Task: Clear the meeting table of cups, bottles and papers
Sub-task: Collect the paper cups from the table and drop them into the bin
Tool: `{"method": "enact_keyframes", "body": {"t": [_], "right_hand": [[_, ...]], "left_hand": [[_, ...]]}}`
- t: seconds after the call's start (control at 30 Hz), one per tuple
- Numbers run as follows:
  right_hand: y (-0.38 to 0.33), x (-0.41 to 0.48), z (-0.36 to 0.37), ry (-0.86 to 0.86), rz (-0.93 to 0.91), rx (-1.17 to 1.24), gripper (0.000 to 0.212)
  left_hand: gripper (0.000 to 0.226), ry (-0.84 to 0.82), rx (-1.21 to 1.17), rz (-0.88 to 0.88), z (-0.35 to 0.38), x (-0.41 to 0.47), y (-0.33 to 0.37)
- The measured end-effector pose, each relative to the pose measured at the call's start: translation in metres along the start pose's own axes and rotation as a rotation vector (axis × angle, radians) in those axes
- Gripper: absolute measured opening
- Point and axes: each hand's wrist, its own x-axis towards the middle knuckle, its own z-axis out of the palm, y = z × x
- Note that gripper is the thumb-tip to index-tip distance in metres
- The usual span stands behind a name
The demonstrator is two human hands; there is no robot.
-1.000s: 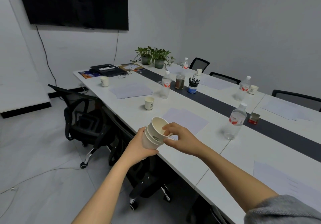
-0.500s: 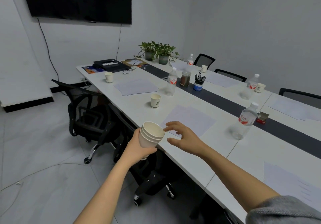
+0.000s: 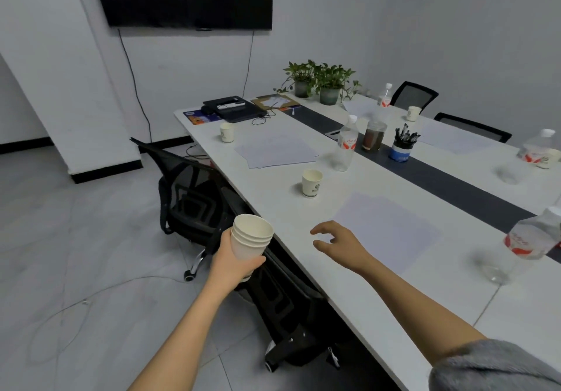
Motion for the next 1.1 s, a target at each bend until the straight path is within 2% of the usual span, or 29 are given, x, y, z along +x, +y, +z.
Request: {"method": "enact_keyframes", "body": {"t": [0.37,0.5,0.6,0.7,0.9,1.1], "right_hand": [[0.037,0.165,-0.016,0.047,0.130,-0.048,0.027],[0.049,0.205,-0.019,0.050,0.140,-0.109,0.032],[0.058,0.227,-0.018,0.046,0.147,-0.156,0.034],[0.062,0.242,-0.015,0.031,0.175,-0.205,0.037],[0.064,0.272,-0.008,-0.048,0.248,-0.326,0.042],[0.059,0.287,0.005,-0.033,0.423,-0.236,0.036]], "left_hand": [[0.079,0.131,-0.010,-0.041,0.008,0.137,0.037],[0.085,0.157,-0.008,-0.081,0.007,0.170,0.027],[0.069,0.127,0.025,-0.134,0.001,0.186,0.014],[0.036,0.170,-0.007,-0.125,-0.004,0.193,0.013],[0.067,0.170,0.033,-0.156,-0.020,0.212,0.007],[0.070,0.061,0.084,-0.173,-0.042,0.246,0.011]]}}
